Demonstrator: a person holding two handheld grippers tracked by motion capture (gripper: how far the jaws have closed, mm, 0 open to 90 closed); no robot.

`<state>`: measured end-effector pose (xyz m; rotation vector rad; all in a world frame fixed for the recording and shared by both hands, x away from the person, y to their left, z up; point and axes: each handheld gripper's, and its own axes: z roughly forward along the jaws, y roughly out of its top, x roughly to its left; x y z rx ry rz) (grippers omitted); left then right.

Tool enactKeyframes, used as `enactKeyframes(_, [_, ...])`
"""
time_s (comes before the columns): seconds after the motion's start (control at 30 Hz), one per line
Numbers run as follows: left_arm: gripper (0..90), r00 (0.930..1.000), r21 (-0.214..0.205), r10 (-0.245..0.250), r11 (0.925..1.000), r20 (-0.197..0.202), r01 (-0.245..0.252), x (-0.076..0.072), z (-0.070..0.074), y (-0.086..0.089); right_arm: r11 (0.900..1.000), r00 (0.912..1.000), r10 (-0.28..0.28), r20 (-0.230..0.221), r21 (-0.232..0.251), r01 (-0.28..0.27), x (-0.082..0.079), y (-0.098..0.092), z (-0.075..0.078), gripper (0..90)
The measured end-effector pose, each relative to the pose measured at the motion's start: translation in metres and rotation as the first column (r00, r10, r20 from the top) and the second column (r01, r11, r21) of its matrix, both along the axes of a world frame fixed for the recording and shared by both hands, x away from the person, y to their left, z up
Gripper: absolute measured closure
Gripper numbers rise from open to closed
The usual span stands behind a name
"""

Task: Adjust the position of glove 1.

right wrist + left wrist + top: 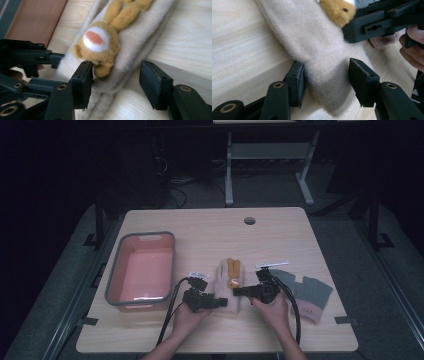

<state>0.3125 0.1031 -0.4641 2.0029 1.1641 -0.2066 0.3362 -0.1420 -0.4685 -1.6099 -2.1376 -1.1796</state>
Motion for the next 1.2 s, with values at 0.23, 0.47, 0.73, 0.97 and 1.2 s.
enactKeyframes(0.23, [54.2,0.9992,-0.017,-0.007,0.9998,-0.039,0.006,0.004,-0.001,-0.002,0.9996,0.9997,-0.026,0.000,-0.003,0.026,-0.004,0.009,-0.003,65.1])
enactKeyframes(0.47, [61.6,0.9979,-0.053,-0.003,0.9986,-0.065,0.000,0.009,-0.004,-0.002,0.9982,0.9988,-0.015,-0.047,0.057,0.018,-0.001,0.006,-0.010,77.7])
enactKeyframes(0.73, [65.0,0.9971,-0.089,0.009,0.9959,-0.075,-0.016,0.011,-0.003,-0.002,0.9975,0.9993,-0.018,-0.034,0.068,0.020,-0.001,0.004,-0.007,82.6])
enactKeyframes(0.97, [65.1,0.9979,-0.112,0.013,0.9935,-0.064,-0.020,0.010,-0.001,0.001,0.9976,0.9995,-0.013,-0.029,0.067,0.015,0.000,0.005,0.000,82.7])
enactKeyframes(1.2, [65.2,0.9988,-0.126,0.011,0.9919,-0.048,-0.017,0.011,0.007,0.006,0.9956,0.9999,-0.001,-0.014,0.094,0.002,0.000,0.005,0.009,82.8])
